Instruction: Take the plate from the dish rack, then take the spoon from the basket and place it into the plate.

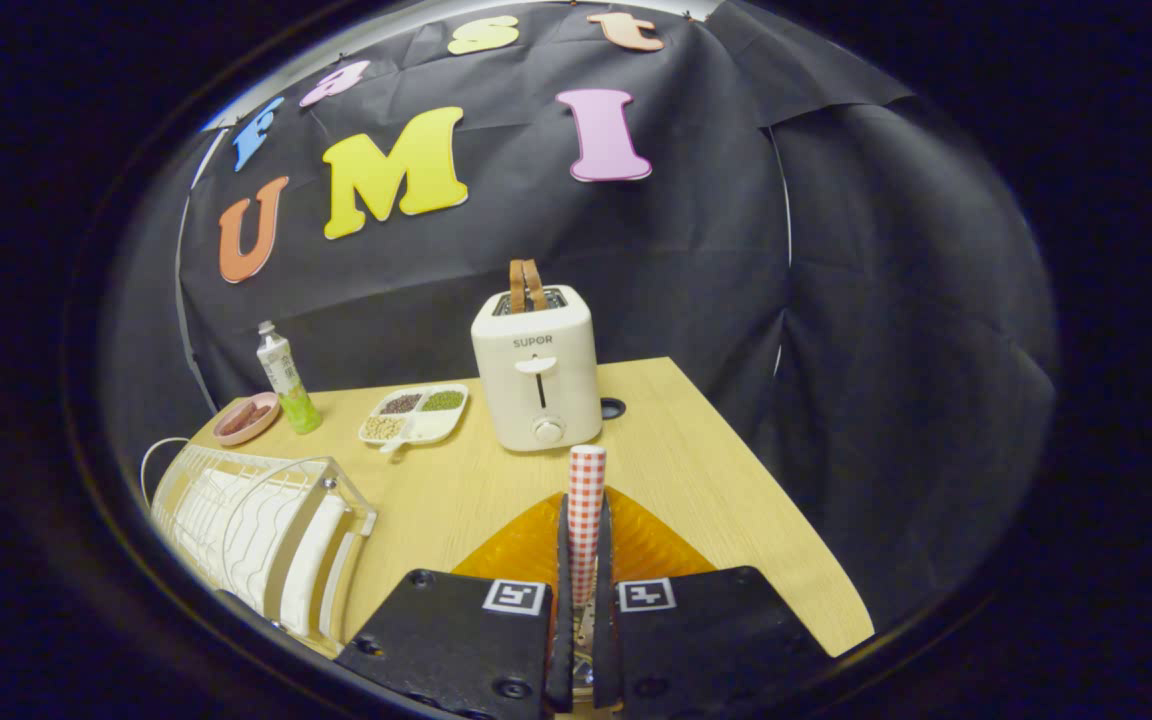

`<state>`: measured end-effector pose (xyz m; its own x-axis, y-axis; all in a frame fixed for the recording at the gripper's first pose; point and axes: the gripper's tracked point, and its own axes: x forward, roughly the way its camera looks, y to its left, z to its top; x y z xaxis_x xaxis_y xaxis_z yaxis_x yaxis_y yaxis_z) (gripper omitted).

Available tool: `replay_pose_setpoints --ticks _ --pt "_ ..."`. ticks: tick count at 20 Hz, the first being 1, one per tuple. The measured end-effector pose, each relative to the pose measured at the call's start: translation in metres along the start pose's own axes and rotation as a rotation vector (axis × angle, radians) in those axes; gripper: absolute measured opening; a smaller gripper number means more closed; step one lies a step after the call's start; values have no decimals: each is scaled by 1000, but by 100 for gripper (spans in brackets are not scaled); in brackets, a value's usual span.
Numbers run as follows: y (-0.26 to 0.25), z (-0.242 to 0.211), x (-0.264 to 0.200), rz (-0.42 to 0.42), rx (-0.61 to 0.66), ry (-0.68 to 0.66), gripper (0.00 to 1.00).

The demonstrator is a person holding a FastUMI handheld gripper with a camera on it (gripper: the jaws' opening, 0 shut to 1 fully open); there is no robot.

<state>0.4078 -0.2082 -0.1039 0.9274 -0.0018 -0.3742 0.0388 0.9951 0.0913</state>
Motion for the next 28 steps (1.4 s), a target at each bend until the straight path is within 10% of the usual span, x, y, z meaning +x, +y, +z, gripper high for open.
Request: replay_pose_setpoints --ticks 15,28 --pt "32 103 -193 -9 -50 -417 11" --pt "154 12 -321 89 -88 -451 11"
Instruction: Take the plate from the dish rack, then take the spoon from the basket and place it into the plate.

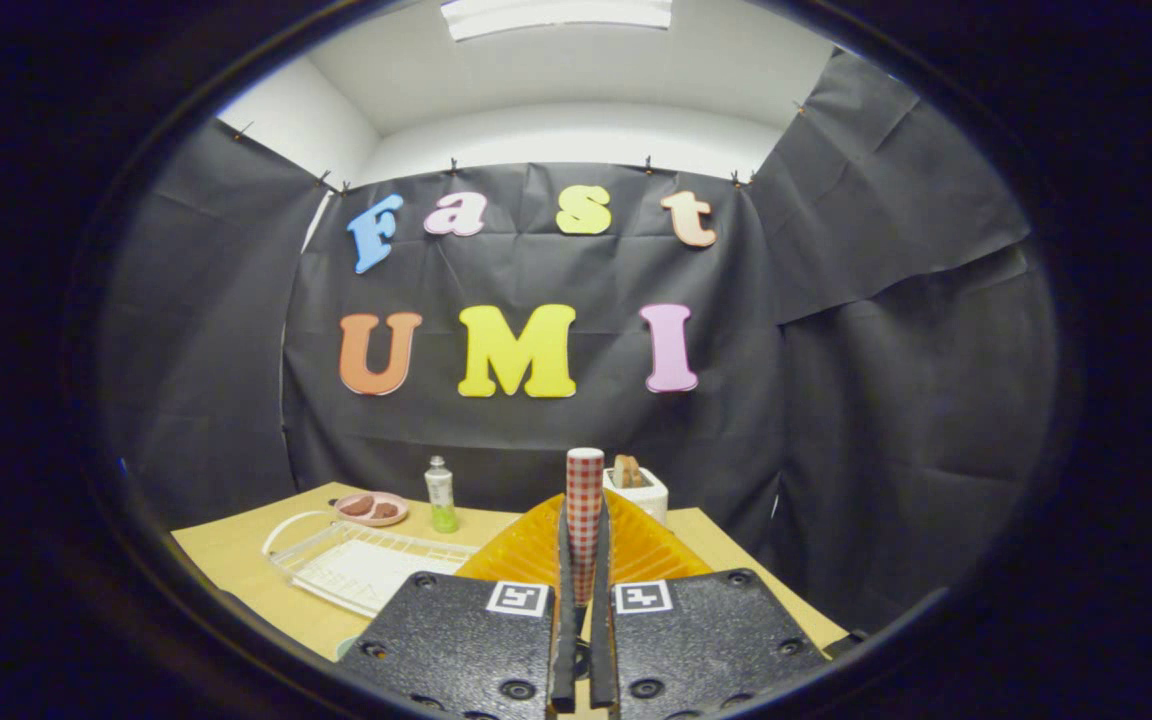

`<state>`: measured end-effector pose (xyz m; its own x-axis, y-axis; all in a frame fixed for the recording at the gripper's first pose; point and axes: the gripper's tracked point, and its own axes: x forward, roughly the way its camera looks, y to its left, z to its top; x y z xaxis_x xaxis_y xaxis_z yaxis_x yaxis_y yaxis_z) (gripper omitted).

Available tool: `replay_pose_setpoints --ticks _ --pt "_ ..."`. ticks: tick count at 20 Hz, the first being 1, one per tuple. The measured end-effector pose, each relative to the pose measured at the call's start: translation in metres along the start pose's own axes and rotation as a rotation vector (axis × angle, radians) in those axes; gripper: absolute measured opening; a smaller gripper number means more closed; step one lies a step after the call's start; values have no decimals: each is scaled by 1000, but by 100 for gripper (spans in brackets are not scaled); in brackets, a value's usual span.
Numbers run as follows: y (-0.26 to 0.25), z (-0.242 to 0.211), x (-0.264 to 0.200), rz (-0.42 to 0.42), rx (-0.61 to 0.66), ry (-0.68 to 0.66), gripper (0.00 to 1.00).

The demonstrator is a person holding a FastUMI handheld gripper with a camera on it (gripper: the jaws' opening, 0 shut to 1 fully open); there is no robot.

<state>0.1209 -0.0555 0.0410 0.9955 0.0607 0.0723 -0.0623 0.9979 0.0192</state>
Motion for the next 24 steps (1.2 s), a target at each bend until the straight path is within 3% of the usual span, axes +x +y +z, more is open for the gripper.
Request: replay_pose_setpoints --ticks 12,19,24 --pt "144 -75 -26 106 14 77 11" --pt "181 -152 -17 112 6 184 11" --pt "190 -170 -22 119 -3 187 12"
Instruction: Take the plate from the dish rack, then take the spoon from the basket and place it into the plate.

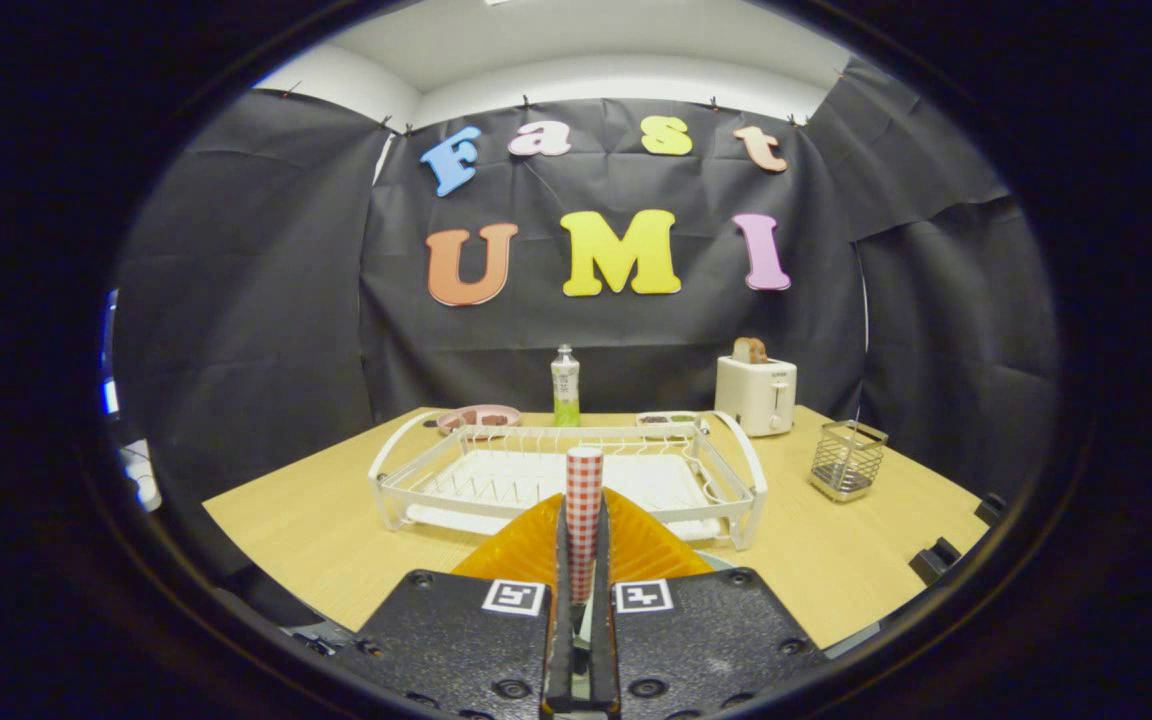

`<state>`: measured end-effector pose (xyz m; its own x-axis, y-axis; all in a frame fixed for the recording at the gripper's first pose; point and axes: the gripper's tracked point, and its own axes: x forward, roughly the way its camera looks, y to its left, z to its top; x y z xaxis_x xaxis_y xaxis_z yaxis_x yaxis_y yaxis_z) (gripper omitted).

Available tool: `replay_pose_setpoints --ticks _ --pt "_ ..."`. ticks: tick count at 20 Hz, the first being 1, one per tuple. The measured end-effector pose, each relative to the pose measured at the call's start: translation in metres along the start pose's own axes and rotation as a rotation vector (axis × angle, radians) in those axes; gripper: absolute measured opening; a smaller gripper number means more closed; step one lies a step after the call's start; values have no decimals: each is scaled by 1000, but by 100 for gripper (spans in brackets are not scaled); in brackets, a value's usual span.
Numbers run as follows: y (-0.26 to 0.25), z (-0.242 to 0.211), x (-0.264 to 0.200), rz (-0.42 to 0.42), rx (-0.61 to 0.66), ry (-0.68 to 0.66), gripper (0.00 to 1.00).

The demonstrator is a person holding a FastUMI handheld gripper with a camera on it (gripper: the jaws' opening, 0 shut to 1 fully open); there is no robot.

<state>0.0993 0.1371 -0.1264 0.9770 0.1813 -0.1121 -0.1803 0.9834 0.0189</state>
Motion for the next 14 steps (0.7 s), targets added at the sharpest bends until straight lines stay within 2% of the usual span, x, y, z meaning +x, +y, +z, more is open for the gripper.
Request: replay_pose_setpoints --ticks 3,10,11,14 --pt "-5 -7 1 -10 -4 15 13" --pt "-38 -10 -2 -25 75 50 20" --pt "-42 -10 -4 -30 69 50 31" --pt "-49 -4 -13 -34 44 46 38"
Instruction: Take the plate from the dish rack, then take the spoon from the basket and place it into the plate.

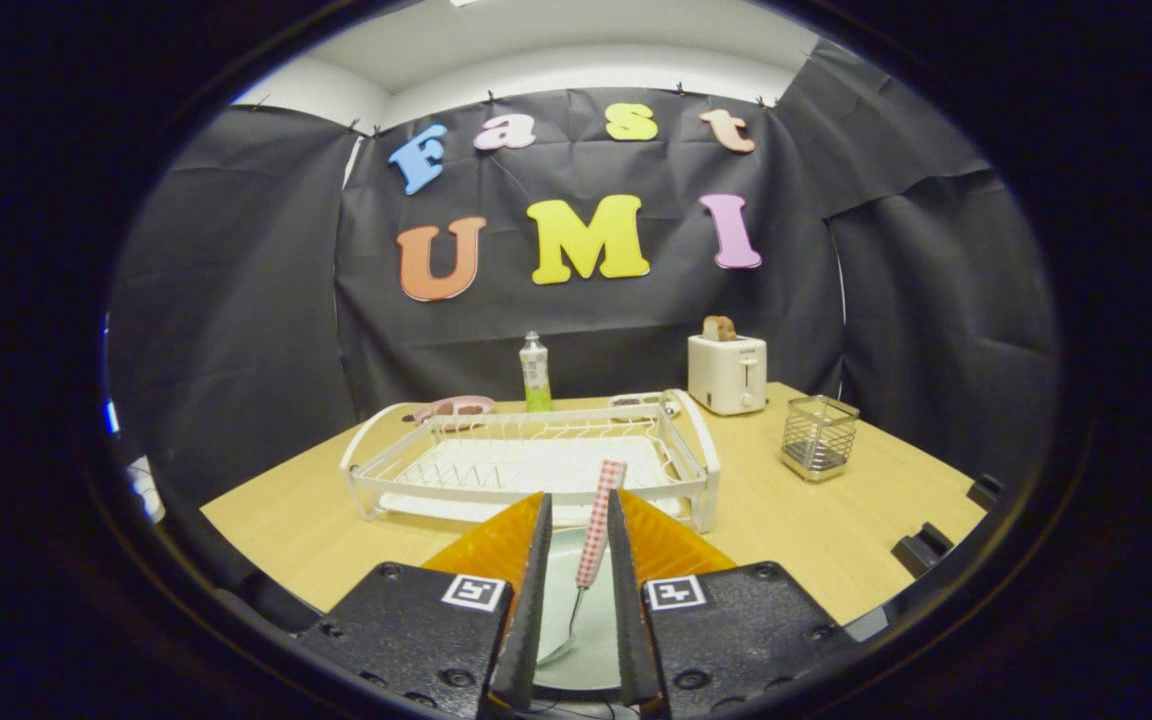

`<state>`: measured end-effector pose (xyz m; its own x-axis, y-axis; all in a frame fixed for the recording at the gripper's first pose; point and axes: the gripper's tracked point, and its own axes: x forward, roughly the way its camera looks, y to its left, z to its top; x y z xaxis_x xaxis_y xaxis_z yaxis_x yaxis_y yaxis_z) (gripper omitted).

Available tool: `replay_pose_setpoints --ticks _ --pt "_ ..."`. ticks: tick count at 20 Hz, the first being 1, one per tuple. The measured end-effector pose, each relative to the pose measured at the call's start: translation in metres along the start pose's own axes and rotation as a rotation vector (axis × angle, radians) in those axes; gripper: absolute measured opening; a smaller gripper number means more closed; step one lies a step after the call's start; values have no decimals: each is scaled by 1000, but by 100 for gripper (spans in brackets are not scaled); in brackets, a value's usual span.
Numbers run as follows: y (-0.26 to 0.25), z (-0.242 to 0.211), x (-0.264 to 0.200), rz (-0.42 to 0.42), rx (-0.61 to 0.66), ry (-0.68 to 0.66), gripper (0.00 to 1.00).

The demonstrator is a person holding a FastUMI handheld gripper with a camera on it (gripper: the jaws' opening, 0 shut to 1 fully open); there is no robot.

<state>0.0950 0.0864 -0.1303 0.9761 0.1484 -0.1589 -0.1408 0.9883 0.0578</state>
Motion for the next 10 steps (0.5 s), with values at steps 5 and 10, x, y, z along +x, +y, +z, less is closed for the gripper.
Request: replay_pose_setpoints --ticks 5,10 --pt "-18 23 -26 -23 -2 7 75" --pt "-32 55 -66 -51 -14 -30 100"
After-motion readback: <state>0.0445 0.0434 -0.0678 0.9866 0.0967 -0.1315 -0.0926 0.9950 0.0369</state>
